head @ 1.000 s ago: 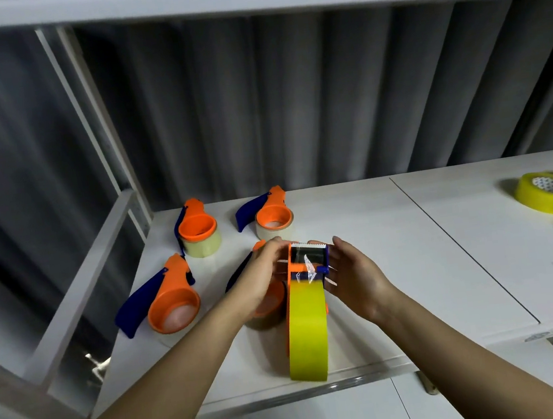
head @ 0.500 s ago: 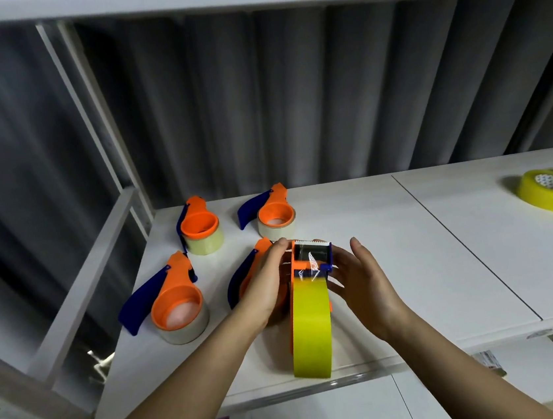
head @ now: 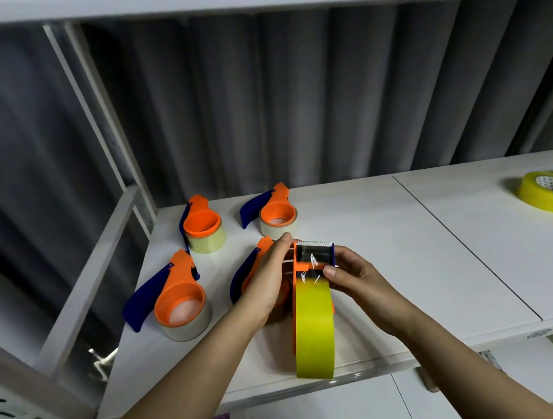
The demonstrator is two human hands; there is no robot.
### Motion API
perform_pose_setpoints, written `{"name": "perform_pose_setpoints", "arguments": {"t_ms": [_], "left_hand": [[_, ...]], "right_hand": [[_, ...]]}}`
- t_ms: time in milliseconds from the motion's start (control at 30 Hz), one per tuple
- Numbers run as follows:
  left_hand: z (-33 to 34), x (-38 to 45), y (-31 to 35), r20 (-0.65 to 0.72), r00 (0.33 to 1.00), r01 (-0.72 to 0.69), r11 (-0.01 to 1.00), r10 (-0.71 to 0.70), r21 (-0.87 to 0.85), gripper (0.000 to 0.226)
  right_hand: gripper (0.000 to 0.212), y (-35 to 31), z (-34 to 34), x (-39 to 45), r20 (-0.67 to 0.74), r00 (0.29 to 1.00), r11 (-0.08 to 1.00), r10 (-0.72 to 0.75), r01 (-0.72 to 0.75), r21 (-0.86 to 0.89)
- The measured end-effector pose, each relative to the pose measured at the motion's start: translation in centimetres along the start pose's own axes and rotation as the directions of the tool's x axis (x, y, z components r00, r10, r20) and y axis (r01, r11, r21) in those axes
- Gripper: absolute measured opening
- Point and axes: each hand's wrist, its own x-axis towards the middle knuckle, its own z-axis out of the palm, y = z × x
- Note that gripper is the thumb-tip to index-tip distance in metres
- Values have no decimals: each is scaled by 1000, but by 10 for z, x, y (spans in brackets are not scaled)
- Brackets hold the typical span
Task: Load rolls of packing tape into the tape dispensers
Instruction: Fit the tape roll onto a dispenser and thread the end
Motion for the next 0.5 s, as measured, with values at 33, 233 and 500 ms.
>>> {"name": "perform_pose_setpoints", "arguments": {"t_ms": [33,233,500], "left_hand": [[-1,0,0,4,1000,-2,1000,2,4,68],[0,-7,6,3,1000,-4,998,4,65,66],[9,-39,8,-139,975,-122,936,176,329,26]], "right_hand": [[41,1,1,0,-4,1000,1000,0,0,4],[39,3,4,1,-15,1000,1000,5,-5,-4],[38,-7,-10,5,34,999,995,29,-26,-100]]}}
